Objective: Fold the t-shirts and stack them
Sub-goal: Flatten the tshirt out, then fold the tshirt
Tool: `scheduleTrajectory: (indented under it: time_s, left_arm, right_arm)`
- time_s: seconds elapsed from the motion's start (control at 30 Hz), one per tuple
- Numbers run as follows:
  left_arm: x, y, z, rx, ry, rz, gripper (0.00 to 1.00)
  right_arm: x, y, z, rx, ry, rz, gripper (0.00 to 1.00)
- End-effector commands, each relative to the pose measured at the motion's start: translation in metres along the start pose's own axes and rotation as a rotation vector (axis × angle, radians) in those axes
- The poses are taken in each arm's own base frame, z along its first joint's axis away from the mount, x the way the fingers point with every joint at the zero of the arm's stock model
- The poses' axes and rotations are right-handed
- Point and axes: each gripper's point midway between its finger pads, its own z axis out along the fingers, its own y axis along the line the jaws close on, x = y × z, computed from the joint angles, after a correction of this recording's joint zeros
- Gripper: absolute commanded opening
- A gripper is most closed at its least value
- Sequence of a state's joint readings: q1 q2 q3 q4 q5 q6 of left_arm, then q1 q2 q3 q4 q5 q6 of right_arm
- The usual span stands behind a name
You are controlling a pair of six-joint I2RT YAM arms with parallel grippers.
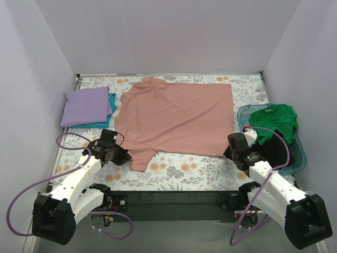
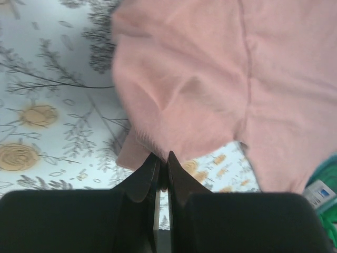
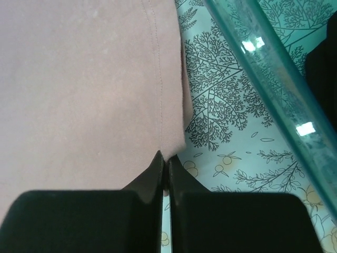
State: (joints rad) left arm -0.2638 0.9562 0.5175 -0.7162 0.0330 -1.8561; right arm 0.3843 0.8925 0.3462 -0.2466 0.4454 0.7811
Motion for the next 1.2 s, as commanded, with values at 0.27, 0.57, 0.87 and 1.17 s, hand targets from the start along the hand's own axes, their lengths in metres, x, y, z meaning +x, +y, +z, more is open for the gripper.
scheduleTrajectory:
  time_s: [0.27,0.57,0.87,1.17]
  left_arm:
    - [-0.018,-0.098,-0.030,0.254,0.011,0.036,0.00]
    - [-0.047,-0.158,-0.033,0.298,-0.043,0.025,0.00]
    - [-0.083,-0.203,-0.008,0.256,-0.087,-0.012,0.00]
    - [-0.125,-0.230,0.024,0.221,-0.146,-0.066,0.00]
  right_arm:
    - [-0.054,0.027,-0.012,0.004,-0.064,-0.072,0.01]
    - [-0.084,0.047,0.000,0.016,-0.046,-0.125,0.01]
    - [-0.112,0.066,0.021,0.010,-0.013,-0.175,0.01]
    - [-0.143,0.076,0.044,-0.011,0.014,-0.192,0.01]
